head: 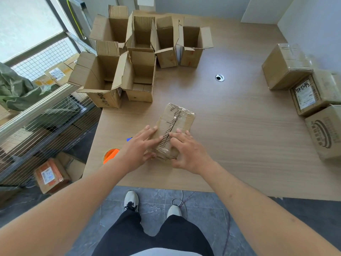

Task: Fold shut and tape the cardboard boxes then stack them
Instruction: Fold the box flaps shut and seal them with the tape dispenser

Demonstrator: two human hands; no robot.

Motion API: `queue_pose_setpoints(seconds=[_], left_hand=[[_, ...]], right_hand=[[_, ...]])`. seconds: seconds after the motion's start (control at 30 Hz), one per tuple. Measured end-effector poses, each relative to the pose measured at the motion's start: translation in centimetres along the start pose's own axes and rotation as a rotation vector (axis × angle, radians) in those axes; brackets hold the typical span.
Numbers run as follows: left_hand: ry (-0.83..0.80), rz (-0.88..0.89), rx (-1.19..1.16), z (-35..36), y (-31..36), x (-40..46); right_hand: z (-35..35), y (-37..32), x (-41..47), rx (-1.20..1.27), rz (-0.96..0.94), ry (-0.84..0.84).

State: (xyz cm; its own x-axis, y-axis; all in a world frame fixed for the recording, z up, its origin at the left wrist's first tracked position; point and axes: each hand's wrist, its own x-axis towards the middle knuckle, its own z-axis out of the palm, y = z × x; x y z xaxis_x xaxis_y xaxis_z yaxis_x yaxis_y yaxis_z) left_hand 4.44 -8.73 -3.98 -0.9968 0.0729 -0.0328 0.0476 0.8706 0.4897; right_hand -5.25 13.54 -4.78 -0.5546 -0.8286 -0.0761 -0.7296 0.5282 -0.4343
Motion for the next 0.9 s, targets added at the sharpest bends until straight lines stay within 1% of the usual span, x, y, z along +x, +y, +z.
queue_pose_setpoints(seconds=[0.13, 0.23, 0.3, 0.4, 0.53, 0.67, 0.77, 0.83, 0.9], left_hand=[[0.019, 0.039, 0.027, 0.4, 0.1, -0.9], [0.047, 0.039, 0.022, 0.2, 0.3, -1.0], [0.061, 0.04, 0.03, 0.3, 0.2, -1.0], [0.094, 0.035, 0.024, 0.8, 0.4, -1.0], [0.136, 0.025, 0.031, 1.4, 0.5, -1.2], [0.159, 0.012, 0.011, 1.2, 0.6, -1.3], [0.17, -0.007, -0.024, 1.5, 1.1, -1.4], [0.172, -0.029, -0.057, 1.8, 1.5, -1.4], [0.155, -0.015, -0.06, 1.7, 1.6, -1.3]], right_hand=[[-1.6, 1.9, 0.1, 0.124, -0.026, -0.138], [-2.0, 2.4, -0.1, 0.135, -0.078, -0.173], [-1.8, 2.3, -0.2, 0.154, -0.078, -0.148], [-1.2, 1.4, -0.3, 0.172, -0.024, -0.048], [-0.1, 0.1, -0.2, 0.129, 0.023, 0.036], [-0.1, -0.4, -0.1, 0.05, 0.029, 0.054], [0.0, -1.5, 0.6, -0.04, 0.074, 0.055], [0.0, -1.7, 0.8, -0.056, 0.053, 0.068], [-0.2, -1.2, 0.5, -0.029, 0.031, 0.05]])
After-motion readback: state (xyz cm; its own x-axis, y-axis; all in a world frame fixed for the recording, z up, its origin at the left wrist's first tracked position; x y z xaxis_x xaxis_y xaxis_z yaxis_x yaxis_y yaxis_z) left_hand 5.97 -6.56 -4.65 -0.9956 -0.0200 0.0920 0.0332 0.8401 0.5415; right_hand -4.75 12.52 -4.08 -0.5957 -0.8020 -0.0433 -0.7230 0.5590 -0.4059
